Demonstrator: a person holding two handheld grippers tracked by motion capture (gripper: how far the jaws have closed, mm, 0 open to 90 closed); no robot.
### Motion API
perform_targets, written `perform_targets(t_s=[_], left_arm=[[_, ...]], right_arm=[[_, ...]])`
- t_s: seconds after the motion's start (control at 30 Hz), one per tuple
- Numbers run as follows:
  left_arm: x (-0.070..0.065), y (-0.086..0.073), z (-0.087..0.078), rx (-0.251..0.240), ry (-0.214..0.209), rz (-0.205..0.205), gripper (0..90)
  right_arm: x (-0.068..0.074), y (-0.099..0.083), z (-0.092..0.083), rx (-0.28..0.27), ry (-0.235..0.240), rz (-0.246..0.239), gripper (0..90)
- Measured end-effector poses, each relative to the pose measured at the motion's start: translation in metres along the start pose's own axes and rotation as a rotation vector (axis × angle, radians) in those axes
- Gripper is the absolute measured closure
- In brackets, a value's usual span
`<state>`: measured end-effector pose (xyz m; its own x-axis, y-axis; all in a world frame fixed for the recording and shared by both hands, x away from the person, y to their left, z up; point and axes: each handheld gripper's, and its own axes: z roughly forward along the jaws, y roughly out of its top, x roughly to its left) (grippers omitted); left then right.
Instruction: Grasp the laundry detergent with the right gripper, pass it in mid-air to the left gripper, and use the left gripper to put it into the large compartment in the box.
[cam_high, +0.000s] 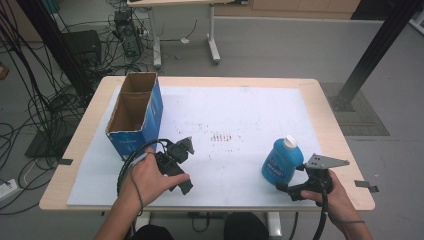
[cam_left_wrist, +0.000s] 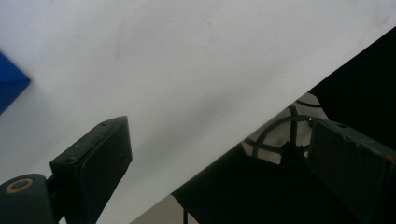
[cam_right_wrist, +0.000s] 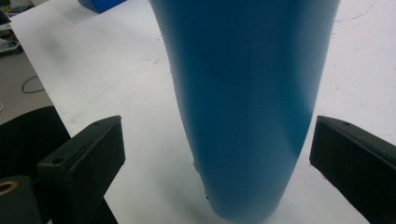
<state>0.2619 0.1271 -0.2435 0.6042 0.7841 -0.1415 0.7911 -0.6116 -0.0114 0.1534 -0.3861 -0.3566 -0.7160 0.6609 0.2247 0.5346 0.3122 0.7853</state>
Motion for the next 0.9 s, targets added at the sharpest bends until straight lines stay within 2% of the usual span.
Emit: perform_targets(t_s=[0.9], left_arm=[[0.0038,0.0016,0.0007,-0.009,-0.007,0.000,6.8]], right_arm=[[-0.0025,-0.0004,-0.0007,0.001,-0.007,0.008,3.2]])
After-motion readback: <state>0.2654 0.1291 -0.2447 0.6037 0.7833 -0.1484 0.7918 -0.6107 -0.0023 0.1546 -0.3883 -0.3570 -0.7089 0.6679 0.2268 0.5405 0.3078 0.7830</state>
